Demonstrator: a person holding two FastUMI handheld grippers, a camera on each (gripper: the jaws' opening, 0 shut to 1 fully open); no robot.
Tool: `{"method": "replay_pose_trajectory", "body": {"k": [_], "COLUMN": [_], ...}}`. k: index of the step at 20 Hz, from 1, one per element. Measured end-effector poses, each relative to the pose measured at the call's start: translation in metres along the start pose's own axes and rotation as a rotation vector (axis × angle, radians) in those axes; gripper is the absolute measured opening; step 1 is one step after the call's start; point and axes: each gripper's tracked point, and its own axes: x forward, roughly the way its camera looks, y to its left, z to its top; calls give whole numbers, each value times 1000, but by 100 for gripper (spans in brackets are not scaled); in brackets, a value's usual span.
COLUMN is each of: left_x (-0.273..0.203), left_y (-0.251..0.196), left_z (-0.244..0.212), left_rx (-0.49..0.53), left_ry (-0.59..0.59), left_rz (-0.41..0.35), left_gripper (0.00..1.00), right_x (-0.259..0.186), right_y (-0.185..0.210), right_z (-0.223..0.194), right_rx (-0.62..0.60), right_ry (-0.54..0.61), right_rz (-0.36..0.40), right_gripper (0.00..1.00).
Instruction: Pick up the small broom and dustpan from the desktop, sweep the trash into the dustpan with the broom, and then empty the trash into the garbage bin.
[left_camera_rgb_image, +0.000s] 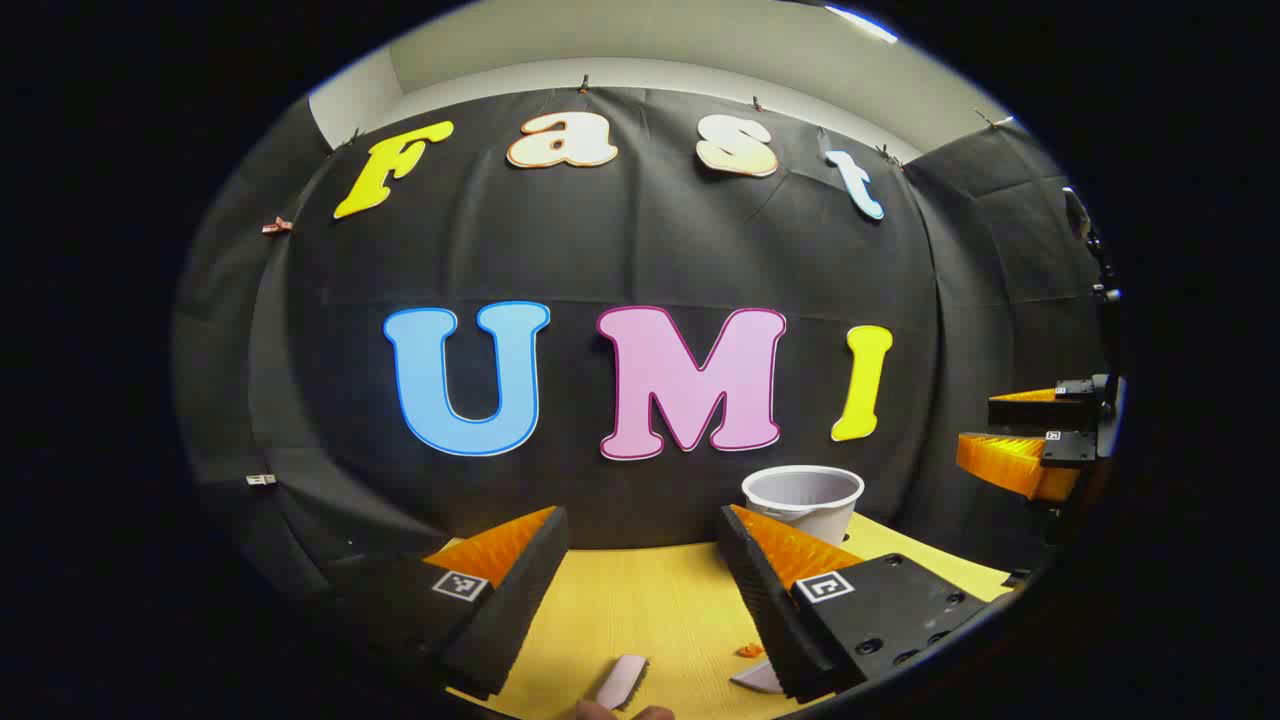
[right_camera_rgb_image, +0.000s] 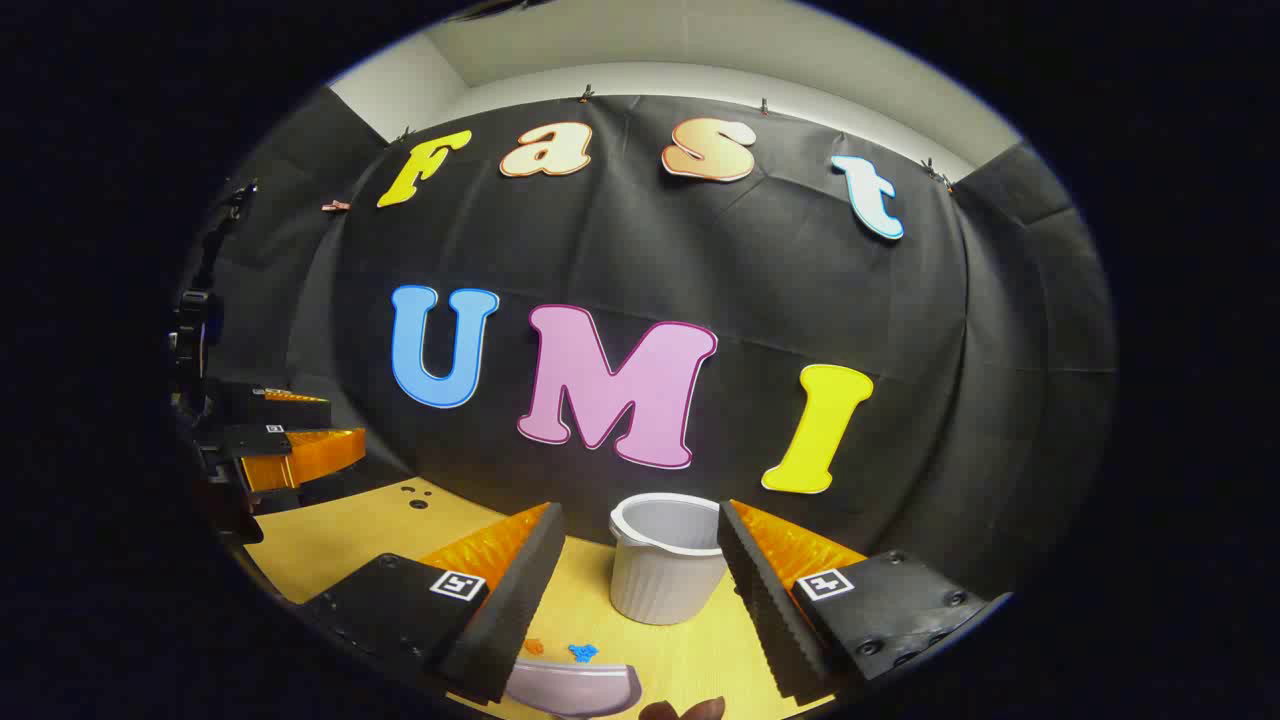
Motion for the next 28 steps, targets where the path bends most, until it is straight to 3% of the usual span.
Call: {"method": "replay_pose_trajectory", "body": {"k": [7, 14, 20, 25, 28], "left_x": [-5, -11, -19, -27, -32], "left_y": [-3, -1, 4, 10, 14], "left_z": [-14, -30, -49, -66, -72], "left_rx": [-4, 15, 3, 5, 11], "left_ry": [36, 62, 102, 132, 148], "left_rz": [2, -5, 6, 31, 43], "left_gripper": [96, 96, 95, 95, 95], "right_x": [-8, -20, -64, -99, -103], "right_y": [4, 11, 36, 38, 51], "right_z": [-7, -35, -137, -235, -291], "right_rx": [5, -10, -78, -110, -67], "right_ry": [26, 121, 442, 757, 880], "right_rz": [19, 71, 214, 236, 268], "right_gripper": [96, 97, 96, 95, 93]}}
